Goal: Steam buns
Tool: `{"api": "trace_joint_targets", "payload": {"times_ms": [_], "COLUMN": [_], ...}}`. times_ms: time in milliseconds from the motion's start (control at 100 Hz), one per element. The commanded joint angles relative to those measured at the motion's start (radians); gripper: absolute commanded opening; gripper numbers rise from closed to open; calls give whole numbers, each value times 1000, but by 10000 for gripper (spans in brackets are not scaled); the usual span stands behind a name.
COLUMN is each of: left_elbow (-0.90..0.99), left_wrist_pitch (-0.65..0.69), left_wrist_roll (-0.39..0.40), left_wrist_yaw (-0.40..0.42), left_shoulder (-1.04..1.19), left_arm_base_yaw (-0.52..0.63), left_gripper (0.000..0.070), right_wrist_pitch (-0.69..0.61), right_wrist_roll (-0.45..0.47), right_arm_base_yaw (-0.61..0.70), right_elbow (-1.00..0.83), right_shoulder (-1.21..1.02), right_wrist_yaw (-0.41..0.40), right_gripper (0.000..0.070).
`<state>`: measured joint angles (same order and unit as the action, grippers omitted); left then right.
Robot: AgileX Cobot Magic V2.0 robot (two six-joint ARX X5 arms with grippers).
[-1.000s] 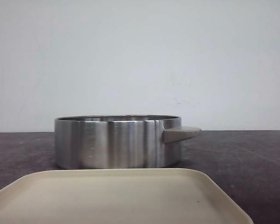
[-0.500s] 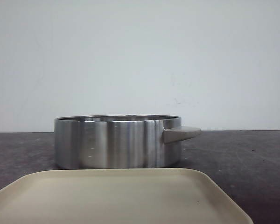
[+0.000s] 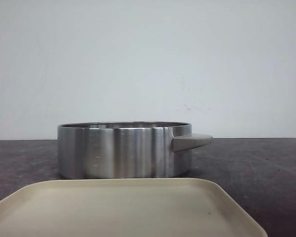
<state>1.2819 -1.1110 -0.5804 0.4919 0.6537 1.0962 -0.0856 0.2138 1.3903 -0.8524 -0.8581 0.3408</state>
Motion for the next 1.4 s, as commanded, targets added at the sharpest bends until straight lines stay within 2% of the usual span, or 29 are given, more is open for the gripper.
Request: {"api": "trace_joint_targets", "payload": {"times_ms": [0,400,610,750,850,930,1060,1320,1390], "left_elbow": [15,15,15,15,15,15,15,15,15], "left_wrist_pitch": [7,7,7,7,7,7,7,7,7], "left_wrist_roll": [-8,-8,-8,-8,-8,-8,-8,-8,-8], "left_wrist_yaw": [2,2,2,2,2,2,2,2,2], "left_shoulder": [5,5,5,5,5,5,5,5,5], "left_arm_base_yaw": [12,12,12,12,12,12,12,12,12], "left_gripper": [16,16,16,16,16,16,16,16,16], "right_wrist_pitch": [11,-2,-58,-51,10,50,56,57,57], "right_wrist_roll": [-6,14,11,-36,-70,-102,-101,-76,-39], "right_arm_base_yaw": [14,7,-106,-307,-479,-633,-887,-1330,-1406], "right_elbow": [-11,-11,-2,55,122,199,338,641,713], "right_shoulder": [-9,-3,29,104,174,257,435,789,845], "right_wrist_yaw": [0,17,34,20,-9,-84,-213,-211,-251], "right_gripper": [10,19,18,18,18,18,18,18,18]}}
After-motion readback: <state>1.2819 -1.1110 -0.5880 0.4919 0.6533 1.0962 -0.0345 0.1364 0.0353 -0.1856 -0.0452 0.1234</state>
